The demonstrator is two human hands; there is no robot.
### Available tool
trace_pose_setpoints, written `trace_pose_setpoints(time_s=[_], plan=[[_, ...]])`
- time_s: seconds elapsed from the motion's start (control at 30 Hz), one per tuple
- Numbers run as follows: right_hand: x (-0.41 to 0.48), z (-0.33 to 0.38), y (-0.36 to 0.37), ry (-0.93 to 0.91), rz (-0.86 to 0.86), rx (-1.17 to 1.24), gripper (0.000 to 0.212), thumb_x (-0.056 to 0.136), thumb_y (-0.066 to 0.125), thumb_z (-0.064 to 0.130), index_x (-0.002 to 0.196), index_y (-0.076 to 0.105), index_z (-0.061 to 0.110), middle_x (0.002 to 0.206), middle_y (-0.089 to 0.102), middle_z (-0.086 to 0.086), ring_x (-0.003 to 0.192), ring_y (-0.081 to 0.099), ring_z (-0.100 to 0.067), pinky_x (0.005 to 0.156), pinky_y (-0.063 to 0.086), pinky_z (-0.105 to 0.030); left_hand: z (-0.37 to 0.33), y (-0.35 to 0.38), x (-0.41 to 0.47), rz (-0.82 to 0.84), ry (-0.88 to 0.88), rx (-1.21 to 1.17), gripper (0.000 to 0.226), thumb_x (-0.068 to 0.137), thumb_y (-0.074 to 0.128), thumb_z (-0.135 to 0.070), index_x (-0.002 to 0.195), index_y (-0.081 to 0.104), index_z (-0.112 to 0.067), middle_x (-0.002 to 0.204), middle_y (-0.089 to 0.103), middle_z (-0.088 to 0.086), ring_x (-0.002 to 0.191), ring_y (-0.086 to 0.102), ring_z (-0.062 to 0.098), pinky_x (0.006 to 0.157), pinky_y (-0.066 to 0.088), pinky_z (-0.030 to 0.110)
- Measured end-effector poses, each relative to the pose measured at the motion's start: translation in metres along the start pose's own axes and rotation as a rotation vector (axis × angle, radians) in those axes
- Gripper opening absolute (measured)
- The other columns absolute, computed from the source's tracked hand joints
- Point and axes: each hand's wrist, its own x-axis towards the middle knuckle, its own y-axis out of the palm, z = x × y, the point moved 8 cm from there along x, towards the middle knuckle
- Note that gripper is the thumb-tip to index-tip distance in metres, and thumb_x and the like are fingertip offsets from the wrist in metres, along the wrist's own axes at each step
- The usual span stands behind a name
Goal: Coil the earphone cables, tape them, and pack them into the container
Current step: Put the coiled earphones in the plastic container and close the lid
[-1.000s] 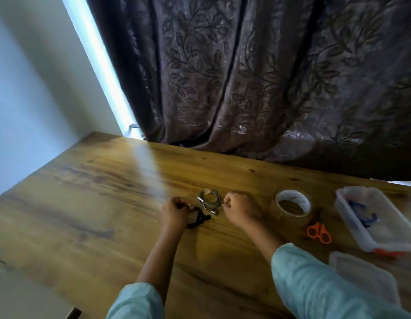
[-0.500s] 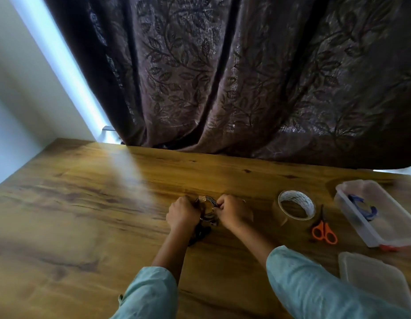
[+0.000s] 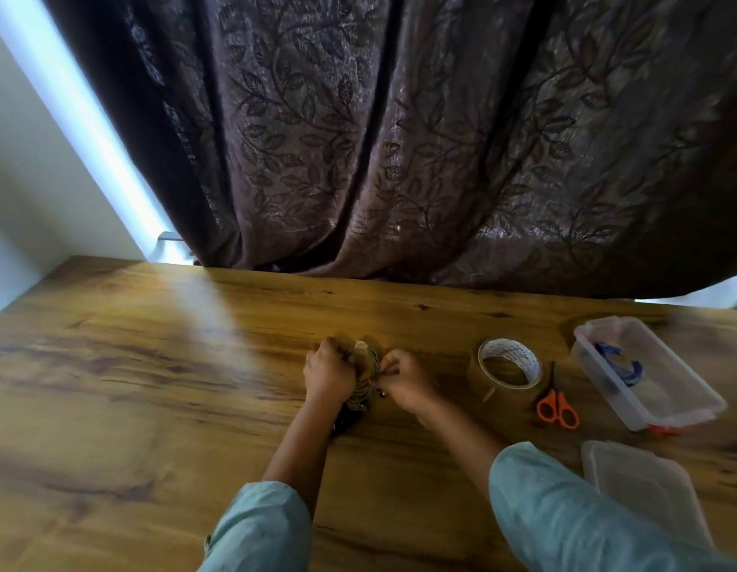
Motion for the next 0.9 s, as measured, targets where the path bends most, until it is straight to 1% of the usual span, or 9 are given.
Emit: trace_pose_setpoints(time_s=[0.13, 0.23, 0.3, 0.47, 0.63, 0.7, 0.77, 0.83, 0.9], plan=[[-0.021, 0.016, -0.032, -0.068, -0.100, 0.152, 0.024, 0.082, 0.070, 0.015, 0.100, 0.054, 0.020, 0.097, 0.063, 0.001, 0.089, 0.061, -0.016, 0.066, 0.047, -0.025, -0.032, -0.019, -0.018, -0.068, 0.056, -0.312, 0.015, 0.090, 0.057, -0.013, 0.105, 0.056, -0.015, 0.106, 0.064, 0.007, 0.096, 0.061, 0.023, 0.080, 0.053, 0.035], [-0.038, 0.030, -0.070, -0.138, -0.192, 0.212, 0.024, 0.081, 0.071, 0.018, 0.099, 0.055, 0.022, 0.096, 0.066, -0.002, 0.088, 0.063, -0.018, 0.073, 0.051, -0.034, -0.063, -0.028, -0.031, -0.094, 0.130, -0.438, 0.011, 0.089, 0.060, -0.014, 0.099, 0.063, -0.017, 0.097, 0.067, -0.001, 0.086, 0.063, 0.012, 0.066, 0.049, 0.020], [-0.048, 0.029, -0.100, -0.152, -0.255, 0.213, 0.022, 0.082, 0.069, 0.018, 0.097, 0.055, 0.025, 0.093, 0.067, -0.003, 0.086, 0.064, -0.017, 0.075, 0.052, -0.036, -0.089, -0.027, -0.041, -0.081, 0.194, -0.505, 0.011, 0.088, 0.061, -0.016, 0.097, 0.066, -0.019, 0.091, 0.068, -0.005, 0.084, 0.064, 0.008, 0.067, 0.050, 0.018], [-0.073, 0.002, -0.186, -0.131, -0.427, 0.175, 0.021, 0.083, 0.069, 0.019, 0.101, 0.060, 0.020, 0.089, 0.069, 0.001, 0.084, 0.065, -0.013, 0.068, 0.051, -0.026, -0.155, 0.015, -0.066, 0.061, 0.286, -0.601, 0.017, 0.084, 0.063, -0.014, 0.095, 0.073, -0.023, 0.090, 0.072, -0.005, 0.087, 0.068, 0.012, 0.084, 0.056, 0.036], [-0.096, -0.051, -0.262, -0.065, -0.584, 0.188, 0.017, 0.083, 0.066, 0.013, 0.100, 0.067, 0.013, 0.089, 0.071, 0.002, 0.084, 0.065, -0.011, 0.076, 0.053, -0.026, -0.228, 0.073, -0.096, 0.191, 0.438, -0.503, 0.019, 0.082, 0.067, -0.008, 0.098, 0.073, -0.017, 0.092, 0.071, -0.003, 0.087, 0.065, 0.009, 0.089, 0.053, 0.029], [-0.103, -0.066, -0.289, -0.051, -0.609, 0.126, 0.012, 0.086, 0.062, 0.008, 0.079, 0.069, 0.015, 0.070, 0.069, 0.009, 0.070, 0.065, -0.003, 0.069, 0.051, -0.015, -0.252, 0.094, -0.108, 0.214, 0.475, -0.469, 0.020, 0.080, 0.070, -0.011, 0.099, 0.073, -0.017, 0.097, 0.072, -0.001, 0.093, 0.065, 0.011, 0.091, 0.051, 0.027], [-0.115, -0.079, -0.317, 0.014, -0.684, 0.024, 0.028, 0.087, 0.061, 0.008, 0.064, 0.057, 0.023, 0.061, 0.059, 0.012, 0.064, 0.059, -0.005, 0.061, 0.043, -0.008, -0.270, 0.120, -0.115, 0.258, 0.485, -0.429, 0.020, 0.079, 0.071, -0.013, 0.099, 0.074, -0.017, 0.099, 0.073, 0.001, 0.094, 0.066, 0.013, 0.090, 0.052, 0.026], [-0.117, -0.096, -0.337, 0.059, -0.707, -0.061, 0.015, 0.087, 0.061, 0.014, 0.075, 0.060, 0.021, 0.078, 0.064, 0.003, 0.079, 0.061, -0.018, 0.072, 0.045, -0.023, -0.286, 0.144, -0.121, 0.300, 0.518, -0.342, 0.020, 0.079, 0.071, -0.016, 0.099, 0.074, -0.018, 0.097, 0.073, 0.001, 0.091, 0.067, 0.014, 0.086, 0.054, 0.029], [-0.114, -0.111, -0.347, 0.140, -0.669, -0.201, 0.007, 0.088, 0.059, 0.019, 0.088, 0.066, 0.015, 0.092, 0.070, -0.006, 0.082, 0.060, -0.022, 0.073, 0.044, -0.028, -0.299, 0.164, -0.124, 0.327, 0.550, -0.242, 0.019, 0.080, 0.069, -0.017, 0.099, 0.074, -0.017, 0.095, 0.073, 0.002, 0.089, 0.067, 0.017, 0.081, 0.055, 0.029]])
